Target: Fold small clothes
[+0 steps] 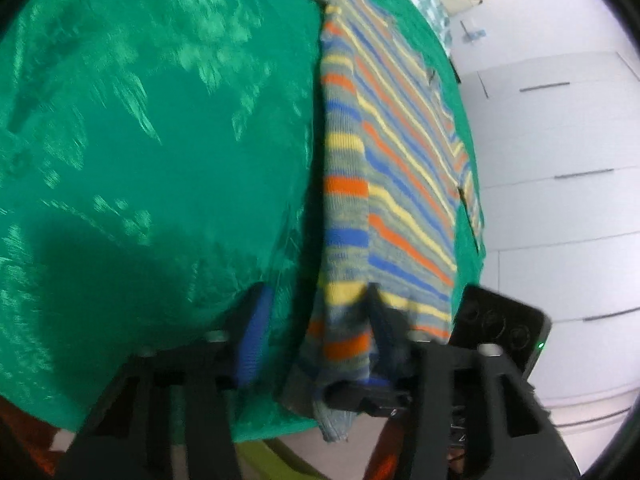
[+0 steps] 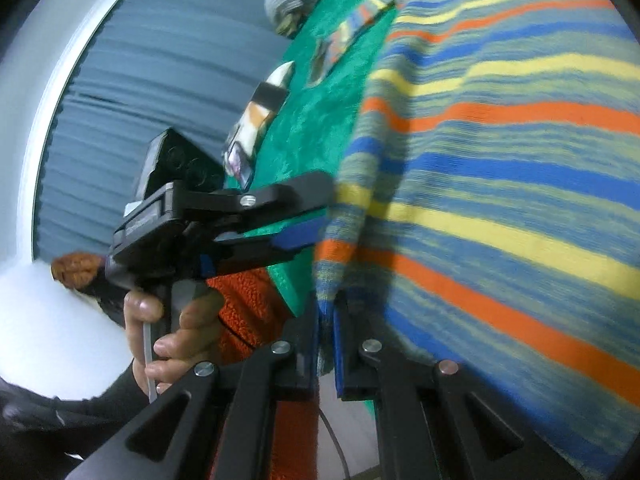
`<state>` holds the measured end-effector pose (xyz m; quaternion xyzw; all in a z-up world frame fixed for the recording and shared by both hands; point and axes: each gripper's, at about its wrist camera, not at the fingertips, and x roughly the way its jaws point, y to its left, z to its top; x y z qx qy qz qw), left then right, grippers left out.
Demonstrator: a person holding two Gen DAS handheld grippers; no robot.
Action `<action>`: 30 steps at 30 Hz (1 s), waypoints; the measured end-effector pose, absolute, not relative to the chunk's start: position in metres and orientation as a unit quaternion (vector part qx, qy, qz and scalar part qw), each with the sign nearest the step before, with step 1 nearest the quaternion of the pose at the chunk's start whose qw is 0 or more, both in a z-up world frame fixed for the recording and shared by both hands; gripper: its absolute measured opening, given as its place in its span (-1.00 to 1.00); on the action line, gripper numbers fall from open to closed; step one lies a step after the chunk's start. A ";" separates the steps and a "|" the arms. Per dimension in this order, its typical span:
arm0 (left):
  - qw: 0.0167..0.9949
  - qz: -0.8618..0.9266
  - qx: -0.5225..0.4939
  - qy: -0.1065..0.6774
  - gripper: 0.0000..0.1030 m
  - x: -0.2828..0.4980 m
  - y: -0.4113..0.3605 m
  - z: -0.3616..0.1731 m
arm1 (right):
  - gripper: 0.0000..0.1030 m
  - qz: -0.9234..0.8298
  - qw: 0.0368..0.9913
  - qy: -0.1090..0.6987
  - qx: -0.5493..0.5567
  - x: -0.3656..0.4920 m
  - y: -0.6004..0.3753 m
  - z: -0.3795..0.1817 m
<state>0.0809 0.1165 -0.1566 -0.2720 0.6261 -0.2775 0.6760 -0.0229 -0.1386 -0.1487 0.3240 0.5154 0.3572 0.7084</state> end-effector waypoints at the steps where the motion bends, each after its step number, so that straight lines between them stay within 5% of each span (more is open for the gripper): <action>1: 0.672 -0.281 -0.270 0.629 -0.89 0.080 0.115 -0.159 | -0.84 0.356 0.714 0.514 0.314 -0.023 -0.137 -0.146; 4: 0.693 -0.266 -0.248 0.622 -0.90 0.078 0.120 -0.152 | -0.70 0.335 0.734 0.515 0.290 -0.019 -0.132 -0.143; 5: 0.703 -0.257 -0.244 0.616 -0.90 0.079 0.125 -0.148 | -0.47 0.327 0.736 0.520 0.284 -0.020 -0.134 -0.143; 7: 0.723 -0.234 -0.234 0.606 -0.90 0.083 0.140 -0.140 | -0.32 0.312 0.743 0.524 0.275 -0.025 -0.149 -0.139; 15: 0.733 -0.196 -0.191 0.623 -0.97 0.086 0.154 -0.149 | -0.24 0.156 0.810 0.524 0.214 -0.079 -0.267 -0.095; 16: 0.726 -0.203 -0.195 0.627 -0.92 0.083 0.153 -0.149 | -0.23 0.131 0.814 0.523 0.217 -0.088 -0.283 -0.092; 19: 0.723 -0.210 -0.194 0.629 -0.14 0.072 0.155 -0.148 | -0.10 0.032 0.819 0.526 0.225 -0.117 -0.338 -0.083; 21: 0.722 -0.215 -0.193 0.629 0.01 0.068 0.151 -0.148 | -0.06 0.006 0.807 0.541 0.235 -0.120 -0.351 -0.089; 24: 0.725 -0.223 -0.143 0.636 -0.16 0.063 0.135 -0.143 | -0.06 0.017 0.785 0.578 0.221 -0.122 -0.345 -0.104; 25: 0.725 -0.225 -0.114 0.640 -0.74 0.063 0.120 -0.144 | -0.06 0.022 0.776 0.596 0.205 -0.121 -0.340 -0.112; 26: 0.722 -0.229 -0.097 0.646 -0.93 0.060 0.114 -0.146 | -0.13 0.025 0.772 0.606 0.190 -0.119 -0.334 -0.117; 27: 0.724 -0.227 -0.085 0.646 -0.95 0.057 0.110 -0.146 | -0.28 0.020 0.771 0.613 0.174 -0.117 -0.330 -0.120; 28: 0.733 -0.220 -0.065 0.641 -0.97 0.055 0.107 -0.144 | -0.89 0.017 0.770 0.616 0.168 -0.115 -0.329 -0.119; 30: 0.741 -0.205 -0.042 0.637 -0.98 0.051 0.106 -0.140 | -0.91 0.012 0.765 0.619 0.177 -0.113 -0.334 -0.116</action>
